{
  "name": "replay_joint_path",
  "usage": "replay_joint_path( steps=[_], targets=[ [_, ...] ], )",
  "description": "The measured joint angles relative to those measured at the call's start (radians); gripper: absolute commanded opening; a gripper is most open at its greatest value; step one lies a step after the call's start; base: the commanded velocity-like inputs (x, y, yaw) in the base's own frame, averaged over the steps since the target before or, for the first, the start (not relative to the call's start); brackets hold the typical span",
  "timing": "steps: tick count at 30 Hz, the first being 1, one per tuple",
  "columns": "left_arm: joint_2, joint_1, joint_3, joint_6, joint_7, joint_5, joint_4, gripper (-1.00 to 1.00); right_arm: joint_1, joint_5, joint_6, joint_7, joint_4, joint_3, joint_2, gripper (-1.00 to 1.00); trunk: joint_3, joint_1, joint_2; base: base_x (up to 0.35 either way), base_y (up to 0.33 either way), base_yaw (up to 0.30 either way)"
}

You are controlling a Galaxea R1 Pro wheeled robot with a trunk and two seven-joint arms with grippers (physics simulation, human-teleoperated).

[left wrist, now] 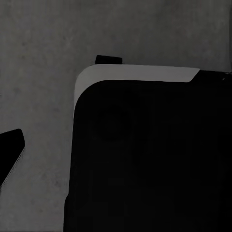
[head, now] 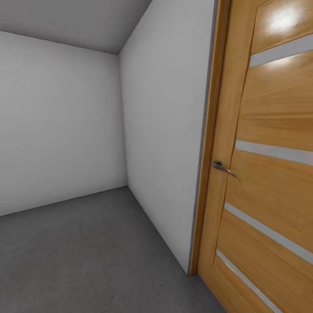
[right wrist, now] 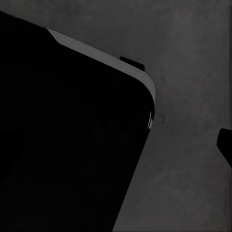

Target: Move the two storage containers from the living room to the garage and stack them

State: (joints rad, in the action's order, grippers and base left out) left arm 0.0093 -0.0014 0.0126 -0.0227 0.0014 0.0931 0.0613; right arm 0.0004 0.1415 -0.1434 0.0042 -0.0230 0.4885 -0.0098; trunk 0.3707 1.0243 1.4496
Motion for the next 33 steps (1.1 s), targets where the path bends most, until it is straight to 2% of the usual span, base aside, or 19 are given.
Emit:
replay_joint_path(
  steps=[8,15,33],
  targets=[
    [0.001,0.000,0.000,-0.015,0.000,-0.001,0.002,1.00,0.000,0.000,0.000,0.000,0.000,0.000,0.001,1.00,0.000,0.000,0.000,0.243,0.000,-0.180],
    [0.001,0.000,0.000,-0.058,0.002,0.000,0.000,1.00,0.000,0.000,0.000,0.000,0.000,0.000,-0.001,1.00,0.000,0.001,0.000,0.025,0.000,-0.243],
    [0.002,0.000,0.000,-0.062,0.003,0.001,0.000,1.00,0.000,0.000,0.000,0.000,0.000,0.000,-0.001,1.00,0.000,0.001,0.000,0.001,0.000,-0.247]
  ],
)
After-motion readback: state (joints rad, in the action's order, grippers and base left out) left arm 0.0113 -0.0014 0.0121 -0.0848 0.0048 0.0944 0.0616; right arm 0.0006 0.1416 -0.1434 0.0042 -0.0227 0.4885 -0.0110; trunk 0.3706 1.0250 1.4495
